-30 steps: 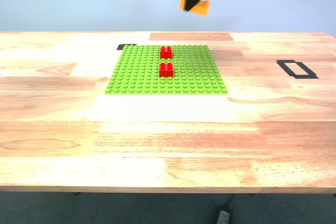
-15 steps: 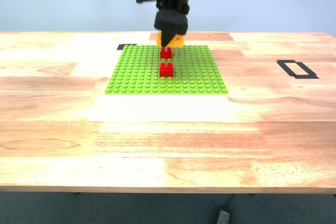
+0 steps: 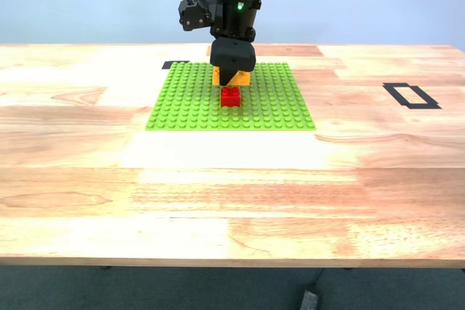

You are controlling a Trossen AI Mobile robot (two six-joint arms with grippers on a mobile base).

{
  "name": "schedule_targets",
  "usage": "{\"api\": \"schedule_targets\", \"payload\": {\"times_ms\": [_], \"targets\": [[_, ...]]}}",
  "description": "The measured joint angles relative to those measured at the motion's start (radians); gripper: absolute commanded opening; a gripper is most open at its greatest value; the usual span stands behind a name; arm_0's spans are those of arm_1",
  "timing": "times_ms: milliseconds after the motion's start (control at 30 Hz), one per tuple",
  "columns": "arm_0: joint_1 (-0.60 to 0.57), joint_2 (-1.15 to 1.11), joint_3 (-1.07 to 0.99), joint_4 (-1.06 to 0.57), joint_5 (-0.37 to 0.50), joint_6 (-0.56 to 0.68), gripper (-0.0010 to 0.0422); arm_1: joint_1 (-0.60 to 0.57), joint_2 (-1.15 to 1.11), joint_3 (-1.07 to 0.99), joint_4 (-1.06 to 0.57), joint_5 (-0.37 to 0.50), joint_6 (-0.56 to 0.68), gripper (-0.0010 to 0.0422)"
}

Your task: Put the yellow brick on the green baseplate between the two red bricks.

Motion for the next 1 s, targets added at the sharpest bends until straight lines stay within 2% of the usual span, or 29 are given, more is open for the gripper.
{"api": "schedule_targets", "payload": {"times_ms": [67, 667, 833, 1000], "targets": [[0.0, 0.0, 0.0, -0.001, 0.0, 0.0, 0.0, 0.0, 0.001, 0.0, 0.008, -0.022, 0.002, 0.0001], [0.0, -0.001, 0.0, -0.005, 0.0, 0.0, 0.0, -0.009, 0.002, -0.071, 0.097, -0.024, 0.005, 0.0003], [0.0, -0.001, 0.0, -0.005, 0.0, 0.0, 0.0, -0.009, 0.002, -0.072, 0.099, -0.026, 0.0, 0.002], [0.0, -0.001, 0.0, 0.0, 0.0, 0.0, 0.0, -0.01, 0.003, -0.074, 0.109, -0.025, -0.001, 0.0061]]}}
